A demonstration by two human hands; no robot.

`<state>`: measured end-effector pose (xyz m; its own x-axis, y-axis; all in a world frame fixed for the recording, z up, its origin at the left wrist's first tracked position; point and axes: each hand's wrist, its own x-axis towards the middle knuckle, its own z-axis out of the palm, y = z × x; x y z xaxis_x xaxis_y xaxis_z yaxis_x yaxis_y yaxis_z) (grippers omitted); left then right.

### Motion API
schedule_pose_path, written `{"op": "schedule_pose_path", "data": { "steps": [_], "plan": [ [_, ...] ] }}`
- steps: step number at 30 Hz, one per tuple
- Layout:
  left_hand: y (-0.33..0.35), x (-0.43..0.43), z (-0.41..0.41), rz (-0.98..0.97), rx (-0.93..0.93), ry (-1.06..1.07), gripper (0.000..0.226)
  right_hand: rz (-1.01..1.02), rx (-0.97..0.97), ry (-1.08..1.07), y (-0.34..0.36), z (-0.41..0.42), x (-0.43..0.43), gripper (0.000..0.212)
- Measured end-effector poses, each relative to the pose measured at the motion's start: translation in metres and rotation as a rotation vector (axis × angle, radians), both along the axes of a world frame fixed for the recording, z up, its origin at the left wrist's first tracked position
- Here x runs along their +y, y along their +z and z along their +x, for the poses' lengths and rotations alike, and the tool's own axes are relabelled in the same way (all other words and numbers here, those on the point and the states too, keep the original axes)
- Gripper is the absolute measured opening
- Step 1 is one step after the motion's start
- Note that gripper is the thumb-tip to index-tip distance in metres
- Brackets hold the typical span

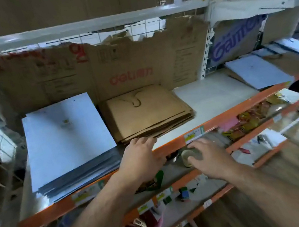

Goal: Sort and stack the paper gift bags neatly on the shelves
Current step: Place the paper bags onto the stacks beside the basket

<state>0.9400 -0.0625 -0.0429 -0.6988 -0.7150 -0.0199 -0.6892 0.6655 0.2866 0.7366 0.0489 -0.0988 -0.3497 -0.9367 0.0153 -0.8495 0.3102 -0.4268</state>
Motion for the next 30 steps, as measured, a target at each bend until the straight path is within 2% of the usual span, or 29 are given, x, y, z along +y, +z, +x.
{"op": "schedule_pose_path", "data": {
  "steps": [4,14,18,25,30],
  "plan": [
    [0.003,0.023,-0.046,-0.001,-0.052,-0.030,0.060,-0.045,-0.055,-0.088,0.008,-0.050,0.046,0.040],
    [0.011,0.140,-0.218,0.054,0.046,-0.096,0.058,-0.132,-0.099,-0.195,0.035,-0.203,0.173,0.033],
    [0.008,0.171,-0.283,0.064,0.030,-0.087,0.062,-0.141,-0.113,-0.245,0.045,-0.256,0.213,0.027],
    [0.005,0.181,-0.374,0.088,0.053,-0.107,0.065,-0.202,-0.182,-0.316,0.046,-0.329,0.233,0.011],
    [-0.002,0.160,-0.443,0.086,0.078,-0.158,0.062,-0.186,-0.185,-0.331,0.035,-0.387,0.218,0.014]
  ]
}}
